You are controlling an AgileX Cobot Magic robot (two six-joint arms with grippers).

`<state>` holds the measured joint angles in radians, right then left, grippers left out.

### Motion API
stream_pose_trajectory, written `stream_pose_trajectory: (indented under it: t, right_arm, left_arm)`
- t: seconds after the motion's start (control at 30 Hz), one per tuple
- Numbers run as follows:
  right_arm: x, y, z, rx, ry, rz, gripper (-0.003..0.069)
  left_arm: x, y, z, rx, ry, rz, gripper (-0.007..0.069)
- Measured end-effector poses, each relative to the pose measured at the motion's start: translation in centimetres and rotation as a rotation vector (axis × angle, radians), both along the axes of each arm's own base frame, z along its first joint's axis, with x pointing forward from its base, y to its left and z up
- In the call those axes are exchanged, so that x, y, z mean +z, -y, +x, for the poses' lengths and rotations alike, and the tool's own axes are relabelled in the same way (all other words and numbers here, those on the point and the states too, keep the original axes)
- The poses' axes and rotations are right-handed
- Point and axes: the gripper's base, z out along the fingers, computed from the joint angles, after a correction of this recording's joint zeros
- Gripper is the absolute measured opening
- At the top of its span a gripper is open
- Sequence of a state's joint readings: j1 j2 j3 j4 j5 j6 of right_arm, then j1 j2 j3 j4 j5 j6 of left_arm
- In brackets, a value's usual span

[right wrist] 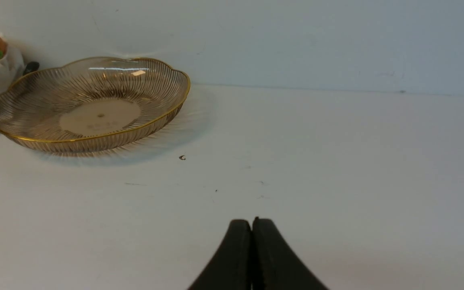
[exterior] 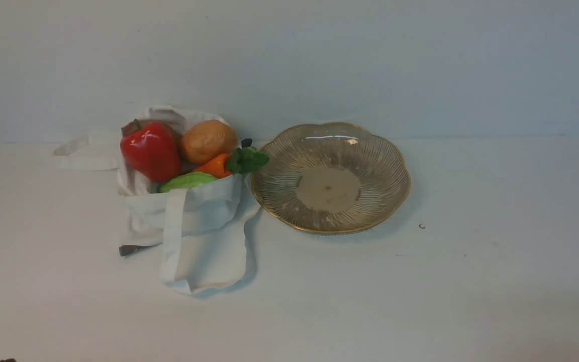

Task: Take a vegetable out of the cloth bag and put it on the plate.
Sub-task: Grab a bell pepper from the bag with your left arm

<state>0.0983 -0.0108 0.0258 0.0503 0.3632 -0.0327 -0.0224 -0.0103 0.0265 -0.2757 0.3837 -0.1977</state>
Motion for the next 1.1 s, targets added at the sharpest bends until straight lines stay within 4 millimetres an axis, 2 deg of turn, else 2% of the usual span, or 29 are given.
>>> stream_pose_trajectory:
  t: [0.07,0.1,0.13,0.17,0.2,0.3,0.37,0.43,0.57,0.67,0.73,0.77,0.8,0.83,0.9,0.93,0.97,1.0,1.07,1.1]
  right_arm:
    - [0.0,0.0,0.0,0.000,0.000,0.001,-0.0015]
    - [0.0,0.0,0.0,0.000,0.000,0.001,-0.0015]
    - [0.0,0.0,0.0,0.000,0.000,0.001,-0.0015]
    - [0.0,0.0,0.0,0.000,0.000,0.001,-0.0015]
    - [0.0,0.0,0.0,0.000,0.000,0.001,-0.0015]
    - [0.0,0.0,0.0,0.000,0.000,0.000,-0.0015]
    - [0.0,0.0,0.0,0.000,0.000,0.000,-0.0015]
    - [0.0,0.0,0.0,0.000,0.000,0.000,-0.0015]
    - [0.0,0.0,0.0,0.000,0.000,0.000,-0.0015]
    - [0.0,0.0,0.0,0.000,0.000,0.000,-0.0015]
    - [0.0,0.0,0.0,0.000,0.000,0.000,-0.0015]
    - [0.0,0.0,0.0,0.000,0.000,0.000,-0.0015]
    - [0.0,0.0,0.0,0.000,0.000,0.000,-0.0015]
    - [0.0,0.0,0.0,0.000,0.000,0.000,-0.0015]
    - [0.0,0.0,0.0,0.000,0.000,0.000,-0.0015]
    - [0.0,0.0,0.0,0.000,0.000,0.000,-0.0015]
    - [0.0,0.0,0.0,0.000,0.000,0.000,-0.0015]
    - [0.0,0.0,0.0,0.000,0.000,0.000,-0.0015]
    - [0.0,0.0,0.0,0.000,0.000,0.001,-0.0015]
    - [0.0,0.0,0.0,0.000,0.000,0.001,-0.0015]
  left_arm:
    - [0.3,0.7,0.0,0.021,-0.022,-0.337,-0.0005]
    - [0.3,0.7,0.0,0.022,-0.025,-0.364,-0.0005]
    - [0.6,1.1,0.0,0.029,-0.038,-0.557,-0.0005]
    - [0.7,1.2,0.0,0.028,-0.040,-0.591,-0.0005]
    - [1.0,1.4,0.0,0.032,-0.040,-0.722,-0.0005]
    - [1.4,1.4,0.0,0.038,-0.022,-0.817,-0.0005]
    - [1.5,1.3,0.1,0.040,0.004,-0.804,-0.0005]
    - [2.5,1.2,0.0,0.004,0.067,-0.668,-0.0005]
    - [8.7,1.2,-1.0,-0.089,0.281,-0.405,-0.0005]
    - [12.3,1.7,-0.5,-0.154,0.268,-0.289,-0.0005]
    - [13.4,2.2,0.5,-0.212,0.176,-0.238,-0.0005]
    - [13.8,2.8,2.2,-0.275,0.020,-0.186,-0.0005]
    - [13.7,3.0,2.4,-0.296,-0.014,-0.177,-0.0005]
    - [13.7,3.4,4.7,-0.362,-0.209,-0.116,-0.0005]
    - [13.4,3.5,7.2,-0.410,-0.397,-0.061,-0.0005]
    - [13.3,3.4,8.6,-0.415,-0.456,-0.037,-0.0005]
    - [13.6,3.2,11.2,-0.412,-0.519,0.006,-0.0004]
    - [13.3,3.2,11.6,-0.411,-0.538,0.009,-0.0004]
    - [13.3,2.9,16.7,-0.402,-0.615,0.061,0.0004]
    - [13.7,2.9,18.4,-0.401,-0.618,0.070,0.0011]
